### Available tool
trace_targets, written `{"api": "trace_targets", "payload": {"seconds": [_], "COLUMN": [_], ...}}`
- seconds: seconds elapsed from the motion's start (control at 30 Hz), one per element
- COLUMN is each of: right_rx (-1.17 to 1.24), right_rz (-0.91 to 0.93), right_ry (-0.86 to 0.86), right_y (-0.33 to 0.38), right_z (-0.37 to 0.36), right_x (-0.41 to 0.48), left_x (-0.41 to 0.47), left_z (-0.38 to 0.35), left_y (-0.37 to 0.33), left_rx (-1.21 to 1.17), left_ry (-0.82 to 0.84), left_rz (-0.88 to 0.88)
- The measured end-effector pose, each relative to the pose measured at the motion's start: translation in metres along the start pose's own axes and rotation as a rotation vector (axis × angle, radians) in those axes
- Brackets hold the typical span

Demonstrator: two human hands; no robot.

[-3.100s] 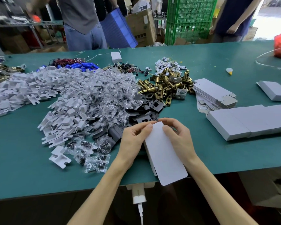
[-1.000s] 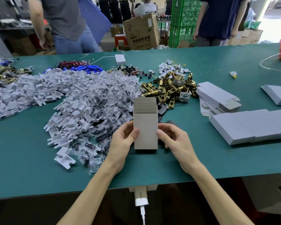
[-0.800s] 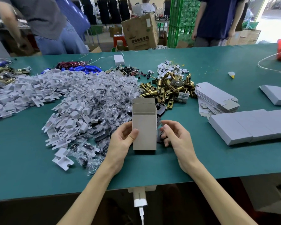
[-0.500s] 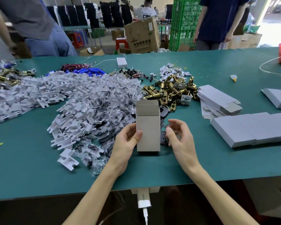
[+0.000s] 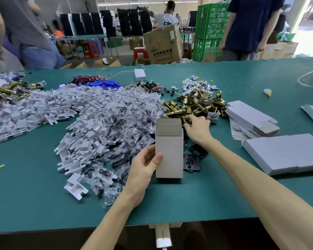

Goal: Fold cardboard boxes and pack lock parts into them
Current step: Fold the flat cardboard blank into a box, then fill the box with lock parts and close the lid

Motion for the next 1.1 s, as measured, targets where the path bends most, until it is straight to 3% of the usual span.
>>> {"api": "trace_targets", "payload": {"seconds": [0.13, 0.3, 0.4, 0.8, 0.93, 1.1], "right_rx": [-0.052, 0.290, 0.368, 0.322, 0.301, 0.478], "right_rz": [0.021, -0.002, 0.046, 0.060, 0.104, 0.021], "right_ry": [-0.128, -0.147, -0.147, -0.169, -0.268, -0.400], "right_y": [0.007, -0.002, 0.003, 0.011, 0.019, 0.015], "right_z": [0.003, 0.017, 0.025, 0.048, 0.069, 0.115], "right_x": [0.001, -0.004, -0.012, -0.006, -0.004, -0.011], "left_x": [0.001, 0.000, 0.000, 0.000, 0.000, 0.001], "left_z": [-0.001, -0.001, -0.001, -0.001, 0.000, -0.001], "left_y": [0.000, 0.000, 0.000, 0.001, 0.002, 0.003], "left_rx": [-0.001, -0.011, -0.013, -0.020, -0.036, -0.059], "left_ry": [0.009, 0.008, 0.007, 0.006, -0.001, 0.003], "left_rz": [-0.001, 0.004, 0.003, 0.006, 0.012, 0.016]}}
Point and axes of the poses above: each hand's wrist, its own x-axis towards the middle knuckle, its own z-axis out of the back of the hand, y = z × x, the point moved 8 cm from there along x, towards the middle knuckle, and after that the axes turned 14 degrees about -z, right-handed, at the moved point
